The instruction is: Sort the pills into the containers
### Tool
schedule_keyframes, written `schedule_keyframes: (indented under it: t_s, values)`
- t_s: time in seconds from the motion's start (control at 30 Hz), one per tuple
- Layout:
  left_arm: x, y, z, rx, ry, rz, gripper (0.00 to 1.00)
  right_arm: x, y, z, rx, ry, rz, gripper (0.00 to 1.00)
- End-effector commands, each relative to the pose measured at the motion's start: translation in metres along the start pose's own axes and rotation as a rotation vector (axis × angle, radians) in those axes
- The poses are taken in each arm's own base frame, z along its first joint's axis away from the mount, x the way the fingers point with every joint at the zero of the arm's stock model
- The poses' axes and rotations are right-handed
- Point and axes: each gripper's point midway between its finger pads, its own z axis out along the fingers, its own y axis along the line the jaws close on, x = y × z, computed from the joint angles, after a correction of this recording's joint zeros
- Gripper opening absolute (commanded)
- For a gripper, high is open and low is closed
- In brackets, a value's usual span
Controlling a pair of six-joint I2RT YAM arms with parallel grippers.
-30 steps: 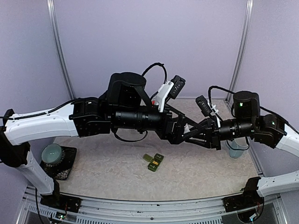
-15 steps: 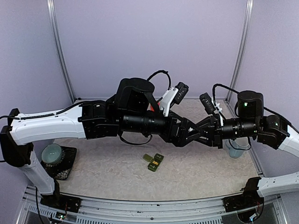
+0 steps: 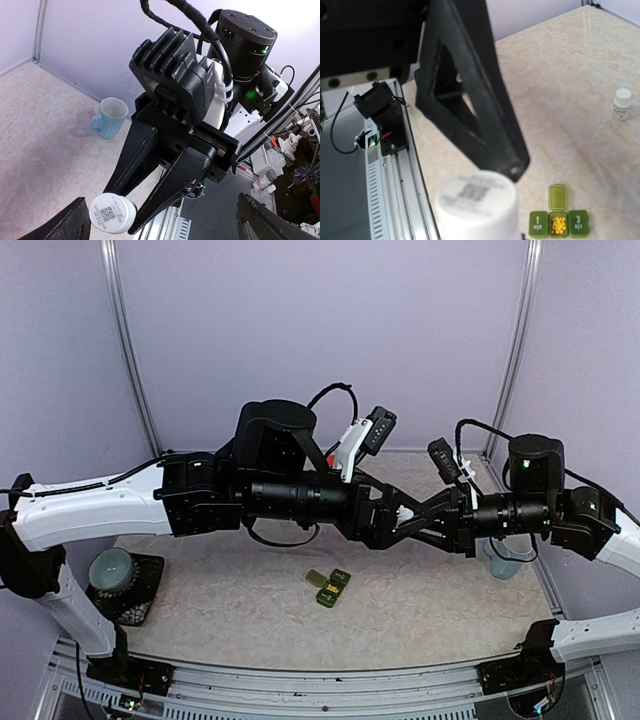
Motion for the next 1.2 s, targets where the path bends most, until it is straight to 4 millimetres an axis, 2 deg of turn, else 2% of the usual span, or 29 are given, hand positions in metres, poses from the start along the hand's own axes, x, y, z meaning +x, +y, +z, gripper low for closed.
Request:
schedule_keyframes:
  t_s: [0.0, 0.47, 1.0, 1.17]
  values:
    - [-0.006, -0.008, -0.006, 0.019, -0.019, -0.001, 0.99, -0.006, -0.002, -0.003, 0.016, -0.026, -0.003, 0.01]
    - [-0.001, -0.02, 0.002, 0.09, -0.012, -0.007, 0.99, 0.003, 0.001, 0.009, -0.032, 0.001, 0.019, 0.0]
    - [0.005, -0.032, 0.015, 0.178, 0.0, -0.021, 0.99, -0.001, 0.011, 0.014, -0.105, -0.019, 0.021, 0.0]
    - [0.001, -0.036, 0.014, 0.194, -0.016, -0.013, 0.99, -0.001, 0.01, 0.014, -0.102, -0.021, 0.023, 0.0]
